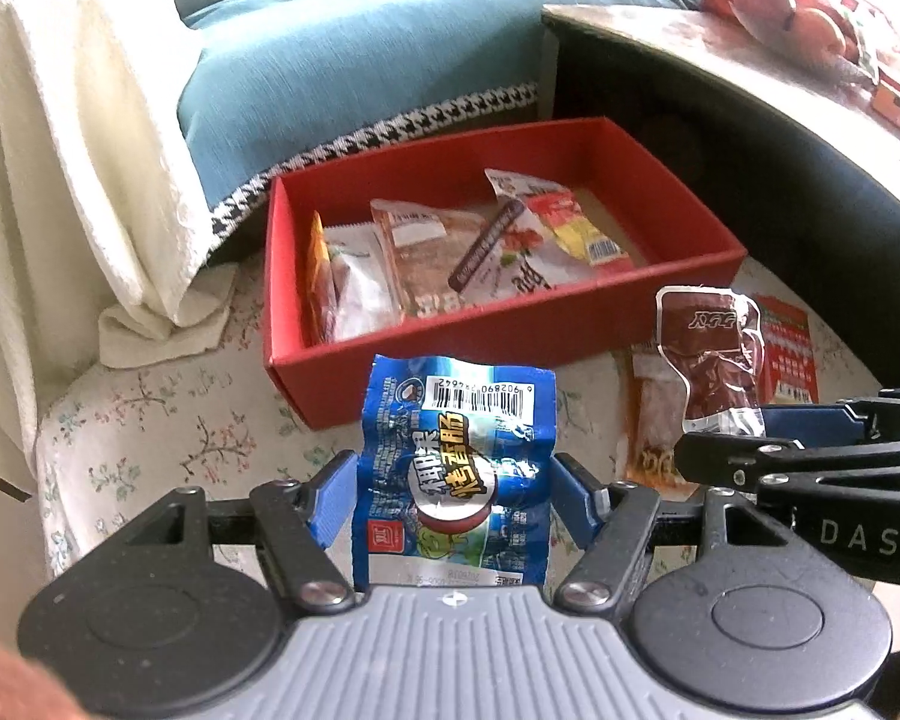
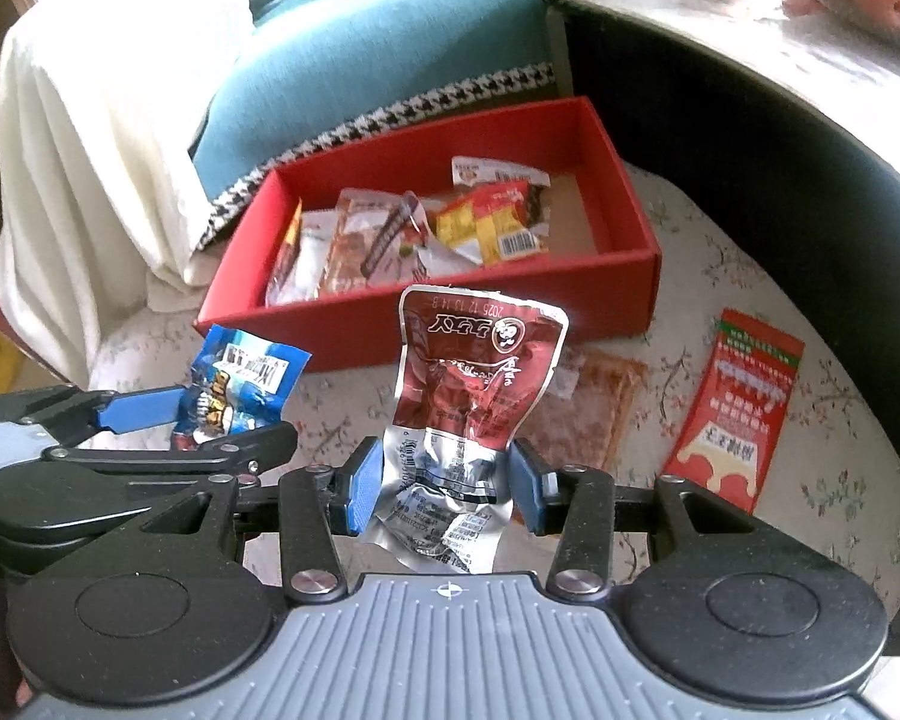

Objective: Organize snacks
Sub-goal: 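Carry both held packets up and over the red box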

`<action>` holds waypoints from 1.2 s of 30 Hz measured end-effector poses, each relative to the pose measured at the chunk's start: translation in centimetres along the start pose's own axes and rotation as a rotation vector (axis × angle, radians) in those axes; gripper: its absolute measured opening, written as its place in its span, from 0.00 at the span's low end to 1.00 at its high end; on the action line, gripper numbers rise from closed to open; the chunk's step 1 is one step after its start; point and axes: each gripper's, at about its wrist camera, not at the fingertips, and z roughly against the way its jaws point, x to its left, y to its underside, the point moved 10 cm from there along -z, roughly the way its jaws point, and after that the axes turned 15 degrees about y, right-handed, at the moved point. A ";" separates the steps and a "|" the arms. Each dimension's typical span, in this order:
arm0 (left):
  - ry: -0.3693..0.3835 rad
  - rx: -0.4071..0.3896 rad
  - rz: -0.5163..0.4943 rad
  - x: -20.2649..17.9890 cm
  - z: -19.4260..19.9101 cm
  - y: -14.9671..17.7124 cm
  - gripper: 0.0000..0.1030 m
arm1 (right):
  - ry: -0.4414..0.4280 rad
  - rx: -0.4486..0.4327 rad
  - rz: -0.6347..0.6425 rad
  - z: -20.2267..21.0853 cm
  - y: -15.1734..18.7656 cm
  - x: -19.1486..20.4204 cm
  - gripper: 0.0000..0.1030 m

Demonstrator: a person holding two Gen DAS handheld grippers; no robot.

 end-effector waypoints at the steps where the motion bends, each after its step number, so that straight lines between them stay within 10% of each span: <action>1: -0.002 -0.004 0.002 0.1 0.0 -0.2 0.60 | -0.001 -0.004 0.001 0.0 -0.2 0.0 0.52; 36: -0.115 -0.101 0.070 6.0 -6.3 -10.7 0.60 | 0.031 -0.063 0.016 -8.1 -12.0 1.3 0.52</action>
